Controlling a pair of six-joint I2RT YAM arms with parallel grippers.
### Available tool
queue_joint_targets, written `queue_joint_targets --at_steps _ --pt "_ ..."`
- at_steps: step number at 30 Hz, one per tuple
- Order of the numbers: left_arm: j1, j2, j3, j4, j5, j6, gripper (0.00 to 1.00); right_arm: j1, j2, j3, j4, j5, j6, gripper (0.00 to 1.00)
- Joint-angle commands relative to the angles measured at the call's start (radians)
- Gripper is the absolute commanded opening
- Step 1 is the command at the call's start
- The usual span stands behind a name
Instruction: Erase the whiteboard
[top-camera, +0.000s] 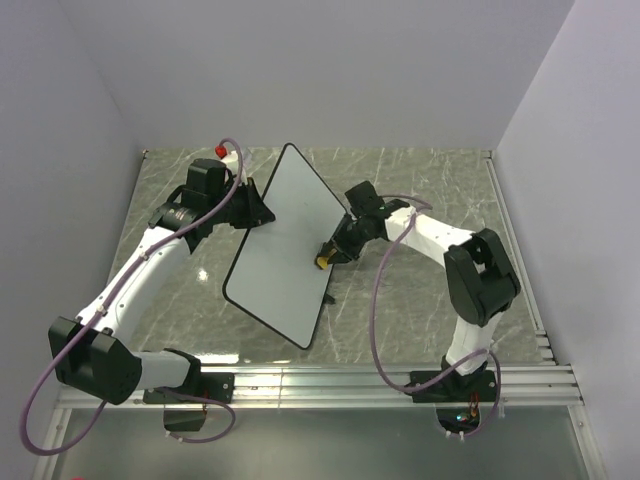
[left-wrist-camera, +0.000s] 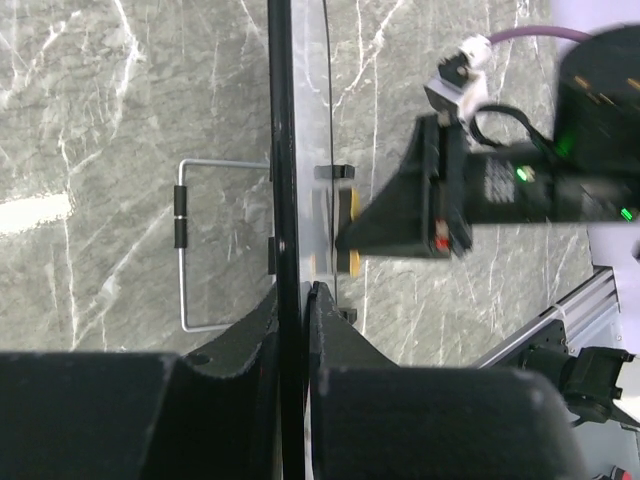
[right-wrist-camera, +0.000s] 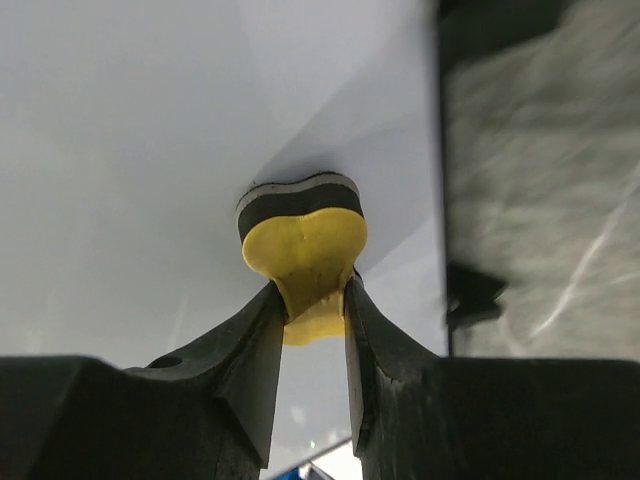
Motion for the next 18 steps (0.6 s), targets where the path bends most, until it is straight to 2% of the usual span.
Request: queue_joint_targets --at_steps 1,13,16,18 --pt "-0.043 -0.001 -0.004 -0.117 0.023 0.085 0.00 -0.017 0.082 0.036 0.100 0.065 -0.044 0.00" --pt "-0.045 0.012 -0.018 -0.149 0.035 0.117 0.00 -0.020 0.358 0.645 -0.041 -0.036 -0.022 0.00" --pt "-0.047 0.027 -0.015 -0.153 0.044 0.128 0.00 -0.020 0.417 0.806 -0.030 -0.073 0.015 0.00" --pt "-0.050 0.042 -0.015 -0.157 0.050 0.131 0.00 -0.020 0.443 0.854 -0.016 -0.095 0.048 0.00"
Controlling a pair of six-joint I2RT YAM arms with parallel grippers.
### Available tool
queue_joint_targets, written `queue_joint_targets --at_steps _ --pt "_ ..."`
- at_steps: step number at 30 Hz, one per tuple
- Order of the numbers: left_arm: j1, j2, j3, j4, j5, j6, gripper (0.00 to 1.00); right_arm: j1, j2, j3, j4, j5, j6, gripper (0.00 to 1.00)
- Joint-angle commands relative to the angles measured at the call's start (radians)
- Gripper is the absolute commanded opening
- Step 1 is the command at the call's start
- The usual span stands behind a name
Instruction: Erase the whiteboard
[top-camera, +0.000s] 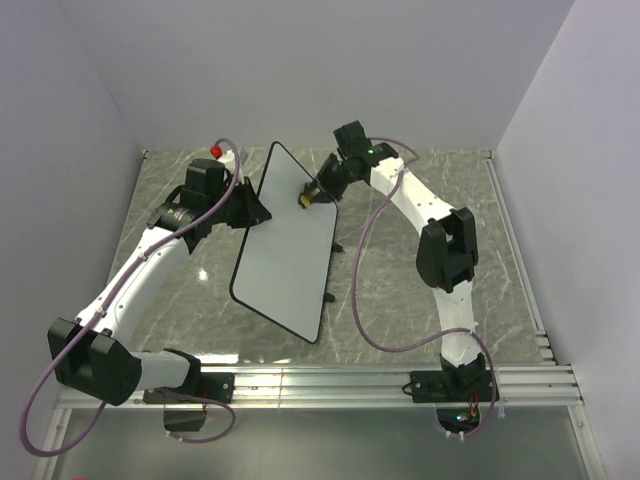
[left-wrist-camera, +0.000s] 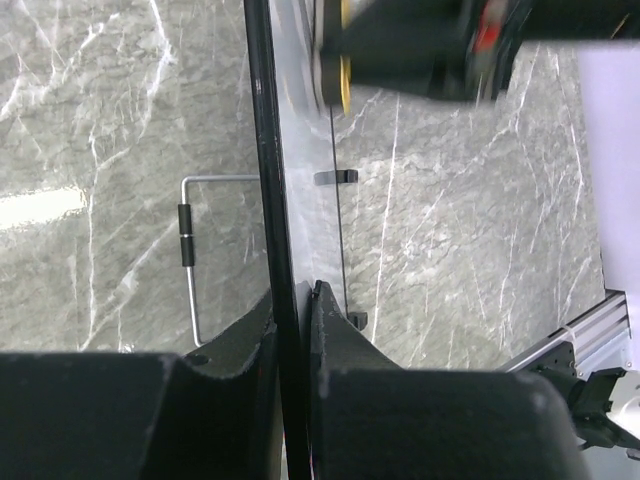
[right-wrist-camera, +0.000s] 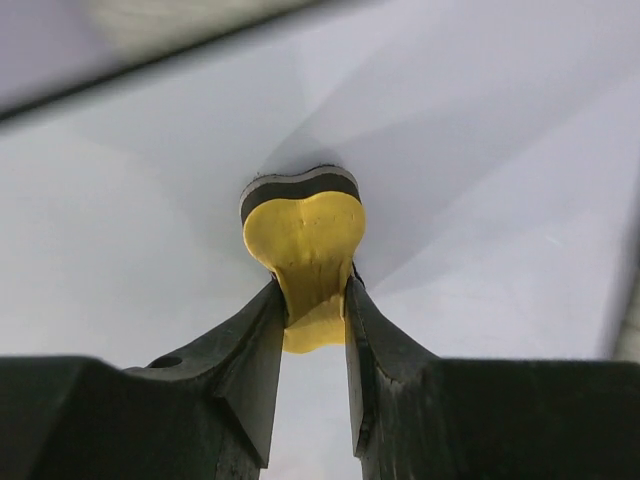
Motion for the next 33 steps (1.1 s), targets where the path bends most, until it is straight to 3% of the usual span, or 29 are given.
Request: queue_joint_targets --at_steps 1,9,12,16,18,22,30,31,33 --pt "-0.056 0.050 -0.012 -0.144 0.104 0.153 0.00 0.055 0.087 0.131 0.273 -0.105 0.121 0.00" --pt "-0.064 0.081 0.005 -0.144 0.097 0.161 0.00 0.064 0.107 0.176 0.364 -0.151 0.206 0.00" --pt "-0.064 0.093 0.020 -0.144 0.099 0.158 0.00 0.058 0.063 0.079 0.367 -0.141 0.172 0.00" --pt "-0.064 0.099 0.036 -0.137 0.105 0.147 0.00 0.021 -0.085 -0.225 0.429 -0.105 0.132 0.00" --pt "-0.064 0.099 0.037 -0.135 0.104 0.144 0.00 -0.009 -0.169 -0.344 0.439 -0.011 0.099 0.00" --pt "-0.064 0.102 0.039 -0.130 0.107 0.137 0.00 -0.101 -0.366 -0.514 0.213 0.262 -0.009 0.00" --pt "-0.064 0.099 0.030 -0.120 0.084 0.123 0.00 -0.218 -0.453 -0.714 0.056 0.445 -0.138 0.01" --pt "-0.064 0.099 0.028 -0.121 0.075 0.121 0.00 -0.226 -0.460 -0.772 0.067 0.452 -0.138 0.03" --pt "-0.064 0.101 0.030 -0.124 0.061 0.121 0.00 -0.252 -0.470 -0.842 0.091 0.444 -0.158 0.18"
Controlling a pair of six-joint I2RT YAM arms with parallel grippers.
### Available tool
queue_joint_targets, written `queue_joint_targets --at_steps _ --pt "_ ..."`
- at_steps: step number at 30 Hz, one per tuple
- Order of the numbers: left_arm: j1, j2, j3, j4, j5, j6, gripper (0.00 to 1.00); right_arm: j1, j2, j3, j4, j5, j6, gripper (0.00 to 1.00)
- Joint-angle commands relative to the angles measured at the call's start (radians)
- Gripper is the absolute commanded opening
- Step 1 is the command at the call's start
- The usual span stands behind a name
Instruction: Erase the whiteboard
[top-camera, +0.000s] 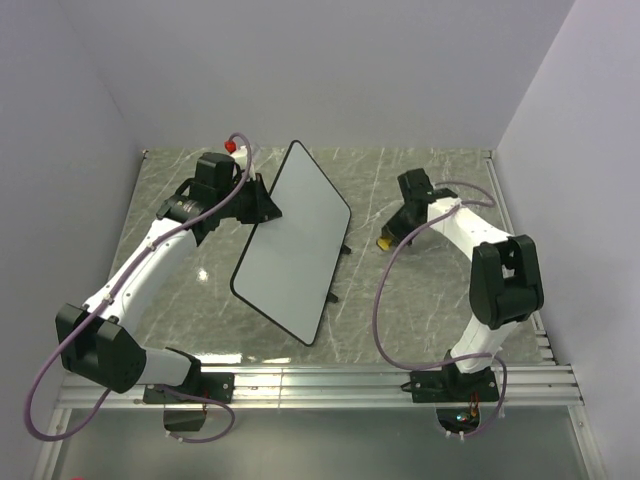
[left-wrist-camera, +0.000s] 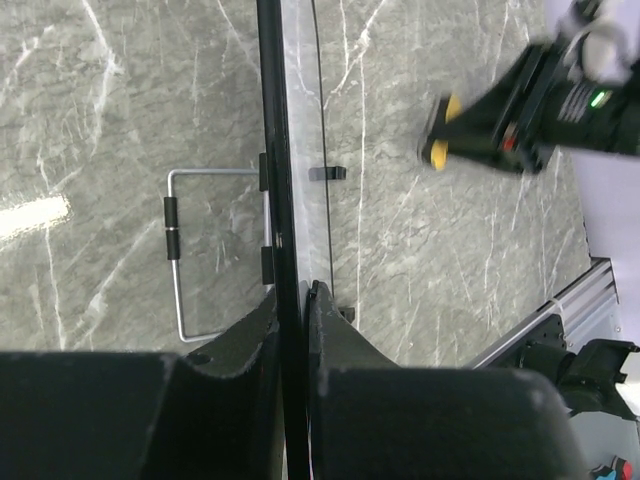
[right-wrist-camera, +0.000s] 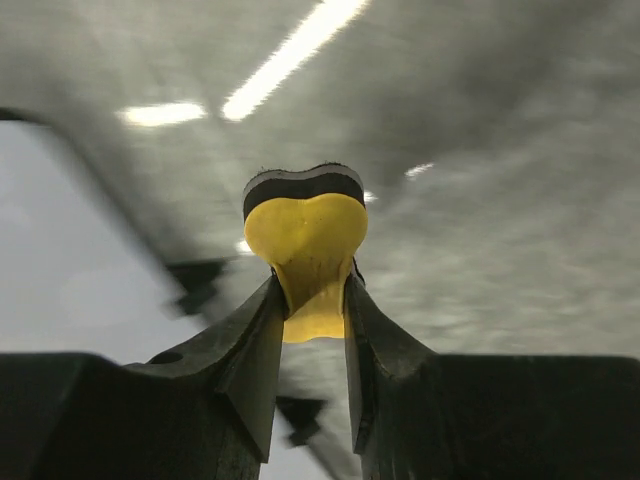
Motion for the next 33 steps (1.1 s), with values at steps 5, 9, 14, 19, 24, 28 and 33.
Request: queue_joint_targets --at_steps 5,9,14,19,24,28,33 --pt "-0.035 0.033 -0.013 -0.138 -0.064 0.081 0.03 -0.040 -0.003 -0.143 -0.009 0.045 -0.108 0.56" --pt "-0.035 0.038 0.036 -0.162 -0.107 0.072 0.19 -0.051 -0.020 -0.132 -0.009 0.046 -0.128 0.70" --pt "-0.035 0.030 0.105 -0.213 -0.178 0.072 0.36 -0.063 -0.048 -0.065 -0.058 0.051 -0.165 0.78" --pt "-0.035 0.032 0.128 -0.225 -0.216 0.086 0.41 -0.066 -0.094 -0.017 -0.086 0.022 -0.175 0.78" --pt "-0.035 0.032 0.107 -0.209 -0.219 0.077 0.46 -0.066 -0.140 0.003 -0.103 -0.006 -0.176 0.78" --pt "-0.035 0.027 0.091 -0.213 -0.241 0.086 0.49 -0.066 -0.172 0.020 -0.109 -0.026 -0.207 0.80" --pt "-0.035 0.020 0.090 -0.219 -0.288 0.100 0.52 -0.066 -0.204 0.049 -0.114 -0.049 -0.242 0.91"
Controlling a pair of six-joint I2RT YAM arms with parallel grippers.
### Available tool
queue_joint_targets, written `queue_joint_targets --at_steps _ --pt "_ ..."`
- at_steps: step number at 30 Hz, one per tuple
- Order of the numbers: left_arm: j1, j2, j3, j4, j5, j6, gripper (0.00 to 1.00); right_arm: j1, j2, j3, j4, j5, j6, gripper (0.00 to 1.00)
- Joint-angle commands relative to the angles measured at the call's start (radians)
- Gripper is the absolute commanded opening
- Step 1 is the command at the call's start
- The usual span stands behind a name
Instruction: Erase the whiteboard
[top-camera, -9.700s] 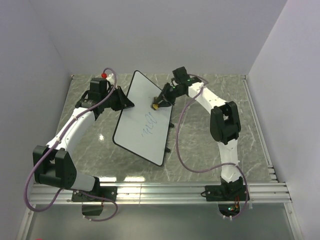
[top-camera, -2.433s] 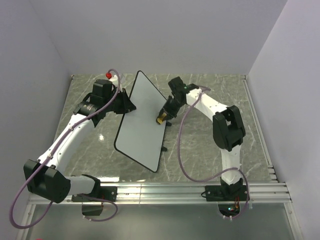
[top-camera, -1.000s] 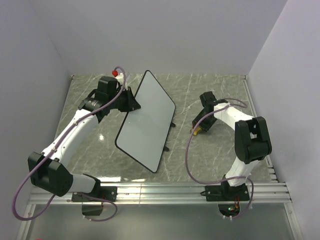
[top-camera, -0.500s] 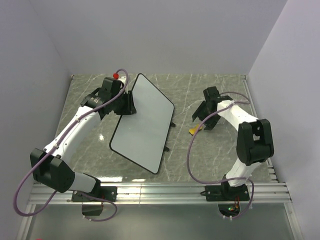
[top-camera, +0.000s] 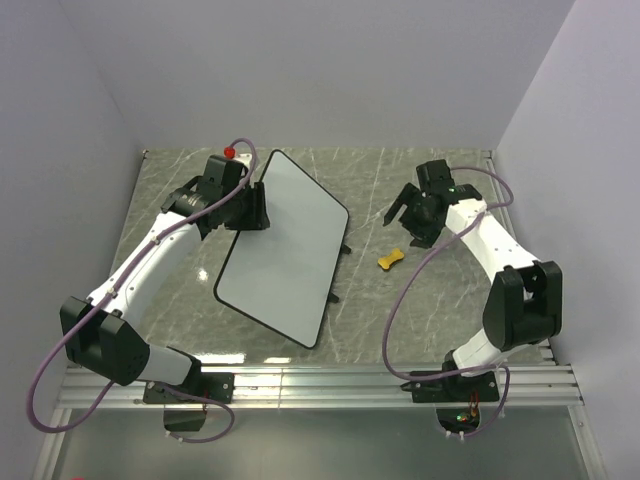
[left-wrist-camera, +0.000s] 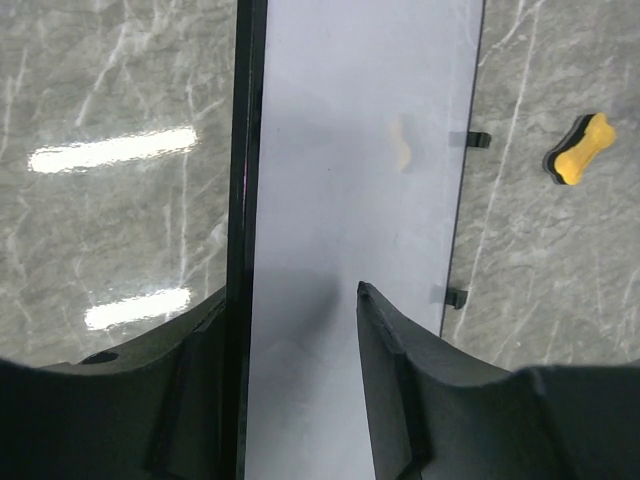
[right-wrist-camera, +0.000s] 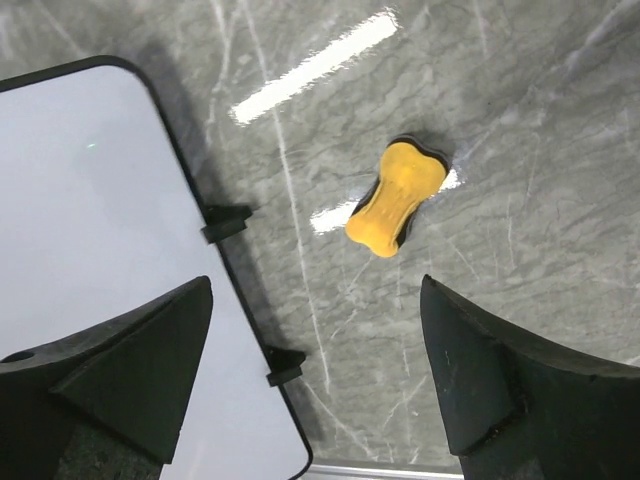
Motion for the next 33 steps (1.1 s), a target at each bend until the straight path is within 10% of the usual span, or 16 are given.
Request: queue_joint_targets --at_steps 1,33 --pt "-0.012 -0.018 0.022 0.002 -0.034 0.029 0.52 -0.008 -0.049 0.062 -0.020 -0.021 -0.044 0.91" --pt "0.005 0.085 0.324 -0.079 -0.189 0.101 0.75 -0.008 -0.175 0.100 -0.029 -0.025 -0.104 0.96"
